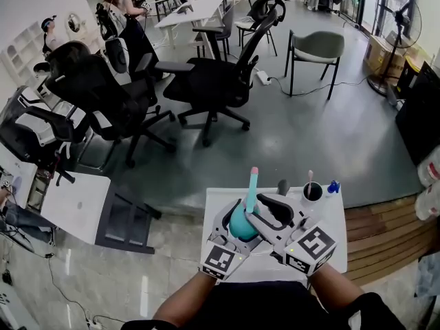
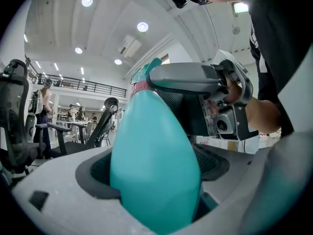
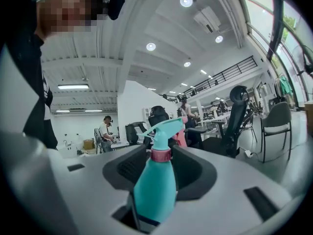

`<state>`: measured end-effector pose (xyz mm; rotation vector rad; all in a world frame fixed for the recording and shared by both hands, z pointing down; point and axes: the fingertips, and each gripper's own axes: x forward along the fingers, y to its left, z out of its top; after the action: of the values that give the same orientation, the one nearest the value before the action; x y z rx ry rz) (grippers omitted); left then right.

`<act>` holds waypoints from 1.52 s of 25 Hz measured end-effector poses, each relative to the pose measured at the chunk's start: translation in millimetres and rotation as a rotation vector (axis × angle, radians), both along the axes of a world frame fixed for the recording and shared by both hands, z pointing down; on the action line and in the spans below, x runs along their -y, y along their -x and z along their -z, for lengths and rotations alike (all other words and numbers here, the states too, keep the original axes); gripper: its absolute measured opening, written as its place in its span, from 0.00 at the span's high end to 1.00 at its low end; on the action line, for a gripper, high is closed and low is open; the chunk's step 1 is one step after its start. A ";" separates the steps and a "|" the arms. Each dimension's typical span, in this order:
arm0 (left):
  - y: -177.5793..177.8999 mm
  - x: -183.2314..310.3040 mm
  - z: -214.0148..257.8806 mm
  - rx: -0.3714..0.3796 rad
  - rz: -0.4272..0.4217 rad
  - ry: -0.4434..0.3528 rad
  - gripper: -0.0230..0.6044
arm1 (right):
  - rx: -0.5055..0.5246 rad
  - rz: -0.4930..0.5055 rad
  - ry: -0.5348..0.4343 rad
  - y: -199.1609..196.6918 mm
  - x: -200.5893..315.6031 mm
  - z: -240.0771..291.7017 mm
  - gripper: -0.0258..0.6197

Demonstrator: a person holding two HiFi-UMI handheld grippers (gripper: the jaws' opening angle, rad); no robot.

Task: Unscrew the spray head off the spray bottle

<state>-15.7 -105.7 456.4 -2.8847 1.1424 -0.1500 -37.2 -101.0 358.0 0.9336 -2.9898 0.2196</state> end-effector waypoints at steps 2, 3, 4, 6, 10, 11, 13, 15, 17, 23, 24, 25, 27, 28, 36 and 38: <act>-2.8 -1.4 0.5 0.015 -0.003 -0.013 0.24 | 0.013 -0.001 0.010 1.2 -0.3 0.7 0.68; -4.4 -2.0 1.4 0.023 -0.004 -0.023 0.24 | 0.020 -0.005 0.014 1.4 0.0 1.0 0.68; -6.0 -2.5 2.7 0.030 -0.005 -0.033 0.24 | 0.031 -0.012 0.018 1.0 0.5 1.6 0.69; -8.6 -3.0 5.6 0.042 -0.005 -0.054 0.24 | 0.064 -0.027 0.024 -0.8 0.8 4.1 0.71; -12.1 -4.0 11.3 0.053 -0.012 -0.090 0.24 | 0.109 -0.034 0.031 -6.3 -1.9 10.6 0.74; -13.0 -4.3 12.6 0.057 -0.017 -0.096 0.24 | 0.102 -0.032 0.020 -6.8 -3.0 12.1 0.74; -14.4 -4.8 15.8 0.070 -0.027 -0.110 0.24 | 0.079 -0.018 -0.016 -6.3 -6.6 15.2 0.74; -15.9 -7.3 18.2 0.072 -0.047 -0.116 0.24 | 0.066 0.006 -0.047 -6.0 -11.3 18.7 0.75; -18.0 -11.0 21.8 0.055 -0.074 -0.113 0.24 | 0.063 0.033 -0.063 -7.4 -14.9 21.7 0.75; -24.9 -22.5 36.2 -0.005 -0.182 -0.097 0.24 | 0.068 0.104 -0.080 -12.0 -22.6 26.4 0.75; -26.6 -26.9 38.8 -0.027 -0.215 -0.086 0.24 | 0.076 0.124 -0.088 -12.2 -25.6 28.5 0.75; -28.4 -32.0 41.7 -0.052 -0.250 -0.072 0.24 | 0.085 0.151 -0.098 -12.2 -29.4 31.0 0.75; -31.3 -43.2 48.0 -0.094 -0.319 -0.047 0.24 | 0.104 0.222 -0.121 -11.6 -39.5 36.8 0.75; -32.6 -49.0 50.9 -0.105 -0.354 -0.040 0.24 | 0.113 0.262 -0.128 -11.1 -45.4 40.2 0.75; -35.4 -79.4 67.1 -0.124 -0.595 -0.021 0.24 | 0.103 0.479 -0.130 -14.2 -73.5 53.3 0.75; -35.0 -81.9 67.0 -0.120 -0.618 -0.009 0.24 | 0.099 0.504 -0.132 -13.4 -75.4 54.1 0.75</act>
<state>19.4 -23.8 389.4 -3.1058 0.2146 0.0493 -23.9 -25.6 303.9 0.1503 -3.2332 0.0634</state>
